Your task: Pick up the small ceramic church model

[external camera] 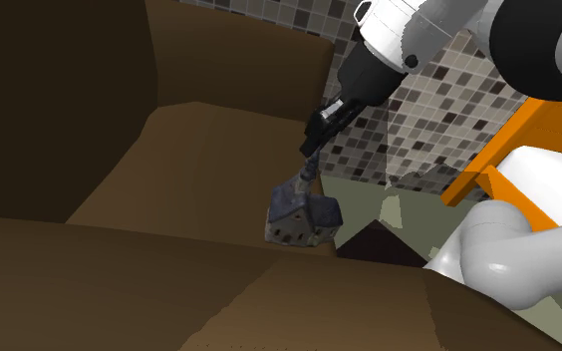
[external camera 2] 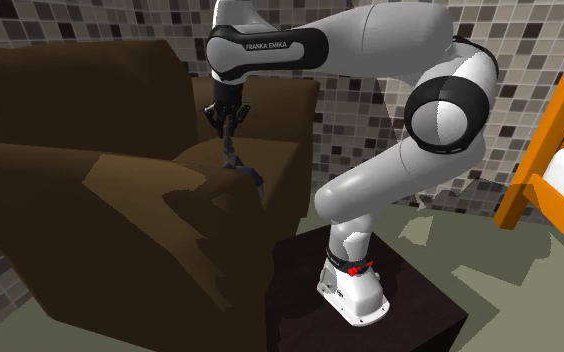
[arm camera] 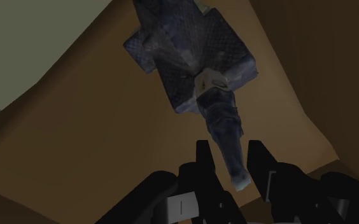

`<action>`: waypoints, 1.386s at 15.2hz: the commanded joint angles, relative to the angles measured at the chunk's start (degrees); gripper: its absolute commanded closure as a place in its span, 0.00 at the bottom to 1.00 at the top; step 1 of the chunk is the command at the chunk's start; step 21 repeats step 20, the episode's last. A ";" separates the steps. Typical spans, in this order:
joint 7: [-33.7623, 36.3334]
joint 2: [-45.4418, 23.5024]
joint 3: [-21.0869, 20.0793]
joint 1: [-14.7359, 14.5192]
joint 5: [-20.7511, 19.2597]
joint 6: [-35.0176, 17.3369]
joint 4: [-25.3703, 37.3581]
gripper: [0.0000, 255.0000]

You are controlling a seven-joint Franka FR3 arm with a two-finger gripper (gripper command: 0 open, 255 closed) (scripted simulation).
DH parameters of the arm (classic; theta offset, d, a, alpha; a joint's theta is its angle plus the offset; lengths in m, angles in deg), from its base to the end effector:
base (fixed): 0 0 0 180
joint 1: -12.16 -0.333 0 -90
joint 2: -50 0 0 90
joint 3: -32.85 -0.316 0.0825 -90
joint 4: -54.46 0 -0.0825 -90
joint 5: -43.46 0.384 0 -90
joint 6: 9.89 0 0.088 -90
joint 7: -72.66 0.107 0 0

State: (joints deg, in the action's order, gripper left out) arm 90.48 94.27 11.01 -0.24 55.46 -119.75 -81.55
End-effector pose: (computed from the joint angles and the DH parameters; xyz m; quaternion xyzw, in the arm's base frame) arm 0.2696 0.2414 0.5889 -0.9858 -0.0882 -0.1395 0.0296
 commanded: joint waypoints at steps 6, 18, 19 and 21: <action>0.00 -0.37 0.40 0.26 -0.40 2.14 2.40 1.00; 0.20 -3.06 1.57 1.34 -1.88 10.47 13.40 1.00; 0.20 -3.10 1.58 1.36 -1.90 10.58 13.54 1.00; 0.20 -3.11 1.58 1.36 -1.90 10.58 13.55 1.00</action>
